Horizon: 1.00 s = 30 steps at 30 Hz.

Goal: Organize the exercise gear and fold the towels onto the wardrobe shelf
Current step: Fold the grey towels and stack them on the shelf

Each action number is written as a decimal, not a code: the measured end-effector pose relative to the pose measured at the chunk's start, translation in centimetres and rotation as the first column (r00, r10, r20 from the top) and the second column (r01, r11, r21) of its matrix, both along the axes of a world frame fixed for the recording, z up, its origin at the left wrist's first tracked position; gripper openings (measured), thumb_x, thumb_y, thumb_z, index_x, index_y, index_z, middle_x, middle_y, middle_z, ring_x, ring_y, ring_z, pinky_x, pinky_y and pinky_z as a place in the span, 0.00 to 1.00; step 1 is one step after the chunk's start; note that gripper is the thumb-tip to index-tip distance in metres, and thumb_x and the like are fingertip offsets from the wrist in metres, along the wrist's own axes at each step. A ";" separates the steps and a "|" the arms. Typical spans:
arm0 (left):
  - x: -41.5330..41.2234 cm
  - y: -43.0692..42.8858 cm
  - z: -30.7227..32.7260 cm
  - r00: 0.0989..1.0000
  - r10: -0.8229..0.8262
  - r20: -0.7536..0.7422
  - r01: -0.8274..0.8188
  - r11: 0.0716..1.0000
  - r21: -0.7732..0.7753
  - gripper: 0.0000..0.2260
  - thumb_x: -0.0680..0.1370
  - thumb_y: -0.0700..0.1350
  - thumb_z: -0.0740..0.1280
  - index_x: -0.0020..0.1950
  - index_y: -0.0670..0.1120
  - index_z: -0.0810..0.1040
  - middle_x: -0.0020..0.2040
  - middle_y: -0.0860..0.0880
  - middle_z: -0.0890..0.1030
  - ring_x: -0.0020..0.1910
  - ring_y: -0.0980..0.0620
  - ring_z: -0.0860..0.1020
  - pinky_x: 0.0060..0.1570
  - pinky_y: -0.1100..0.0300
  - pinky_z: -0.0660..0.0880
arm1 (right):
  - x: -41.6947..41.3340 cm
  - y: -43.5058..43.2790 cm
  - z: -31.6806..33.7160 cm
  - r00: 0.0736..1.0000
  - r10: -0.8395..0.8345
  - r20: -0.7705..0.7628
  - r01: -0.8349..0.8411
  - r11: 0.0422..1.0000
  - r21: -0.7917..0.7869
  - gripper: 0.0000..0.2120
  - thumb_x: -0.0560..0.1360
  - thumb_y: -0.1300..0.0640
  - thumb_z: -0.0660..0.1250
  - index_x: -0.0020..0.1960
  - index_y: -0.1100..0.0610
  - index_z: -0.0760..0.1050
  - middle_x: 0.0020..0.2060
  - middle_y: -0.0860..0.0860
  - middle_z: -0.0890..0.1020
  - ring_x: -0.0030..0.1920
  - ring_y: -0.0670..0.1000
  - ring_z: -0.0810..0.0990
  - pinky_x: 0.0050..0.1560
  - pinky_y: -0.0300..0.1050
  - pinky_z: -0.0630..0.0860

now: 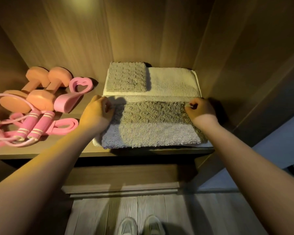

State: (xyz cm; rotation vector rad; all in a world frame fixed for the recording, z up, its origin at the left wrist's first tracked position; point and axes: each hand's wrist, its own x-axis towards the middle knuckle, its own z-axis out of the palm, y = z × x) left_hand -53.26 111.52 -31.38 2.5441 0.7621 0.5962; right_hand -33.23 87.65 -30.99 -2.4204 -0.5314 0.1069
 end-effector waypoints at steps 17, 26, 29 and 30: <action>-3.8 -1.2 4.9 0.996 0.032 0.088 0.006 0.916 -0.400 0.04 0.72 0.36 0.73 0.42 0.44 0.82 0.44 0.48 0.84 0.38 0.60 0.78 0.43 0.63 0.77 | -2.4 -4.2 2.5 0.963 -0.006 -0.268 0.157 0.824 0.545 0.08 0.73 0.57 0.73 0.38 0.50 0.77 0.35 0.47 0.80 0.37 0.47 0.77 0.40 0.41 0.76; -12.9 -7.9 11.8 0.989 -0.024 0.146 0.070 0.944 -0.322 0.05 0.72 0.39 0.74 0.42 0.44 0.79 0.45 0.45 0.82 0.48 0.43 0.80 0.51 0.43 0.78 | -9.6 -11.9 6.7 0.992 0.120 -0.047 -0.067 0.792 0.606 0.09 0.70 0.61 0.76 0.38 0.49 0.78 0.37 0.47 0.82 0.40 0.43 0.79 0.44 0.37 0.77; -16.0 -10.4 13.0 0.982 -0.060 0.180 0.109 0.954 -0.278 0.09 0.73 0.37 0.73 0.49 0.44 0.77 0.47 0.41 0.80 0.43 0.46 0.77 0.44 0.54 0.75 | -12.2 -14.3 7.4 0.979 0.196 -0.056 -0.117 0.767 0.631 0.11 0.71 0.62 0.75 0.46 0.47 0.79 0.39 0.47 0.81 0.40 0.43 0.80 0.44 0.36 0.79; -17.1 -11.2 13.4 0.983 -0.078 0.168 0.121 0.956 -0.267 0.12 0.73 0.37 0.73 0.54 0.46 0.77 0.48 0.41 0.79 0.42 0.48 0.76 0.43 0.57 0.74 | -13.1 -15.0 7.6 0.972 0.224 -0.076 -0.129 0.771 0.624 0.12 0.72 0.62 0.74 0.49 0.47 0.80 0.41 0.47 0.82 0.42 0.44 0.80 0.45 0.37 0.79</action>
